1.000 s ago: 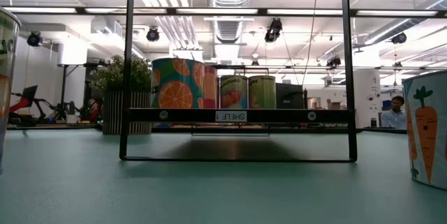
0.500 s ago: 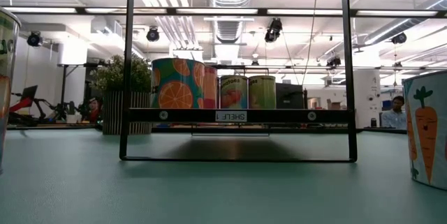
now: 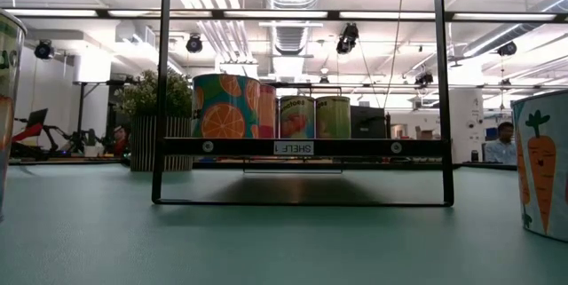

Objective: Pick and place cans onto a shelf
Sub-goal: Put the canned peaches on the shelf

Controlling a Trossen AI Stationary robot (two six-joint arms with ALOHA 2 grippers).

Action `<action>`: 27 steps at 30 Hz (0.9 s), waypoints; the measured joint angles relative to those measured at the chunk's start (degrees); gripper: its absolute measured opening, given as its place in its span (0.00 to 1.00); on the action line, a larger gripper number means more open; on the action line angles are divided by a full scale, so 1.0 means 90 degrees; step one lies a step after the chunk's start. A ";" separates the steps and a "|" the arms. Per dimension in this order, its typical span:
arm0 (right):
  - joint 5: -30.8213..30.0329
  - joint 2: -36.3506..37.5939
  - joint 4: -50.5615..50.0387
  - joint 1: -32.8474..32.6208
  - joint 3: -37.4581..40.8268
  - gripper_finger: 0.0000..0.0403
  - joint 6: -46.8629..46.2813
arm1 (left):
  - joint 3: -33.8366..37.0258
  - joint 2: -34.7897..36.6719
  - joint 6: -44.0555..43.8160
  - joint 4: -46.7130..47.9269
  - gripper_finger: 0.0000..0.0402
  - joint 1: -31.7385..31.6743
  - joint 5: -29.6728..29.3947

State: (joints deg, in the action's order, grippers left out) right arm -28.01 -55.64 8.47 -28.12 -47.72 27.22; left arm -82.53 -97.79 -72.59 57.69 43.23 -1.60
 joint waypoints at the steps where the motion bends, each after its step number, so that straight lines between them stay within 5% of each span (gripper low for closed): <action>1: 0.0002 0.0000 0.0000 0.0000 0.0000 0.02 -0.0041 | -0.0095 -0.0070 0.0007 0.0141 0.29 0.0016 -0.0014; 8: 0.0141 -0.0002 -0.0005 0.0001 0.0023 0.02 -0.0210 | -0.0844 -0.0565 0.0109 0.1321 0.61 0.0191 -0.0768; 14: 0.0351 -0.0005 -0.0016 0.0000 0.0029 0.02 -0.0334 | -0.0929 -0.0824 0.0279 0.1401 0.79 0.0350 -0.1085; 27: 0.0349 -0.0005 -0.0070 0.0000 0.0029 0.02 -0.0359 | -0.0920 -0.0958 0.0524 0.1231 0.86 0.0370 -0.1599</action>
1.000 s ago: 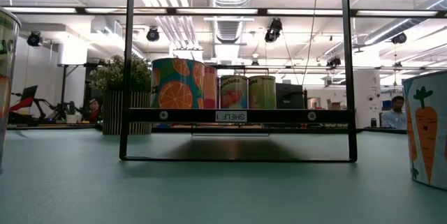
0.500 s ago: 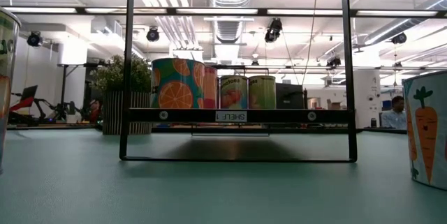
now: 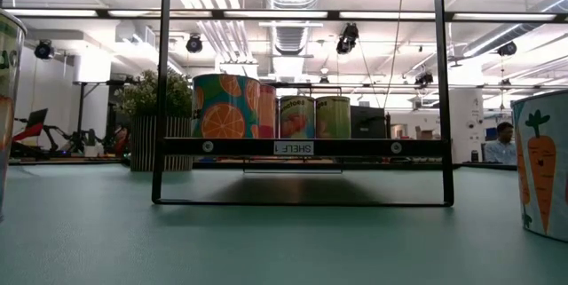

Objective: Pick and place cans onto a shelf
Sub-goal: Put the canned peaches on the shelf

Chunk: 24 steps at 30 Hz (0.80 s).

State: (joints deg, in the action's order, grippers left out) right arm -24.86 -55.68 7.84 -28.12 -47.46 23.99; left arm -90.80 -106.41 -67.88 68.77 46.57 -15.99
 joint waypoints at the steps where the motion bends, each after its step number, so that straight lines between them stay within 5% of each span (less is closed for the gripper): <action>1: -0.0002 0.0000 -0.0010 0.0000 0.0000 0.02 0.0002 | 0.0000 0.0000 -0.0002 -0.0055 0.86 0.0000 0.0002; 24: -0.0014 0.0000 -0.0037 0.0001 0.0000 0.02 -0.0013 | 0.0396 -0.0019 0.0007 -0.0688 0.86 0.0015 -0.0012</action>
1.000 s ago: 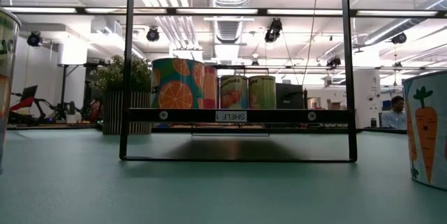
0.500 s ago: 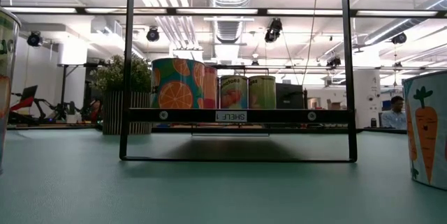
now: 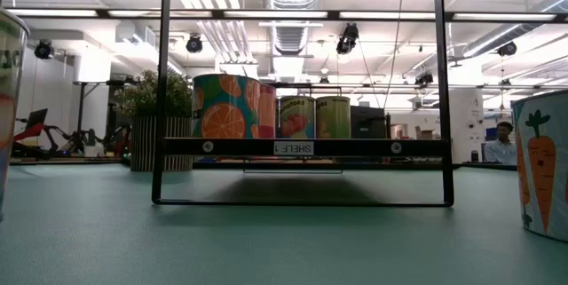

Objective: Pick and place cans onto a shelf
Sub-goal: Put the canned peaches on the shelf

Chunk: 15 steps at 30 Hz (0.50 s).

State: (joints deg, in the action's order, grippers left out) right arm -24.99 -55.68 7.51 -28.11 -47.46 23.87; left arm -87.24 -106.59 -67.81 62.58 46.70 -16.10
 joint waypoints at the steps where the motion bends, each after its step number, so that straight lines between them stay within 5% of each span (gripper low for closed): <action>1: -0.0002 0.0000 0.0000 -0.0001 0.0000 0.02 -0.0013 | 0.0005 0.0000 -0.0001 -0.0003 0.86 0.0000 0.0004; 15: -0.0005 0.0000 0.0000 -0.0001 0.0000 0.02 -0.0036 | -0.0007 0.0012 -0.0002 0.0020 0.84 0.0000 0.0209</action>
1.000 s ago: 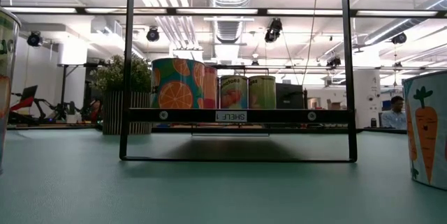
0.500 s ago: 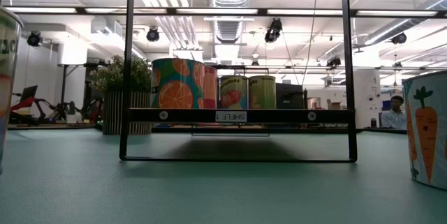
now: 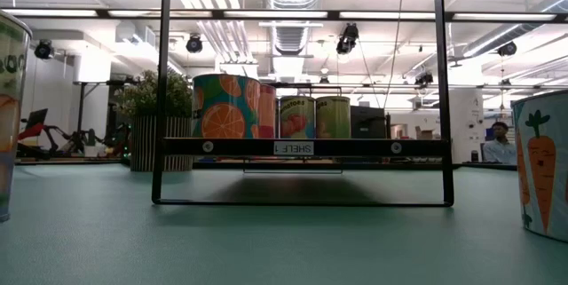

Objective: Pick and place cans onto a shelf
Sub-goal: Put the canned peaches on the shelf

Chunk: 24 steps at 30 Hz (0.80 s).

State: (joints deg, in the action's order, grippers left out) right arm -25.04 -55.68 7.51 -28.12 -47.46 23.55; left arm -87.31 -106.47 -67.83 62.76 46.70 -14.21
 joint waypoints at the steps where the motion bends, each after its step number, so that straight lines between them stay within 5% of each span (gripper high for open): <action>1: 0.0000 0.0000 -0.0001 0.0000 0.0000 0.02 0.0000 | 0.0000 0.0009 0.0000 0.0002 0.84 0.0000 0.0019; 24: 0.0000 0.0000 -0.0041 0.0000 0.0000 0.02 -0.0068 | 0.0002 0.0116 0.0153 0.0083 0.84 -0.0022 -0.0097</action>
State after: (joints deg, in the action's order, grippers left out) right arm -25.04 -55.68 7.14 -28.12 -47.46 22.94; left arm -87.29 -105.43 -66.46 63.51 46.50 -15.09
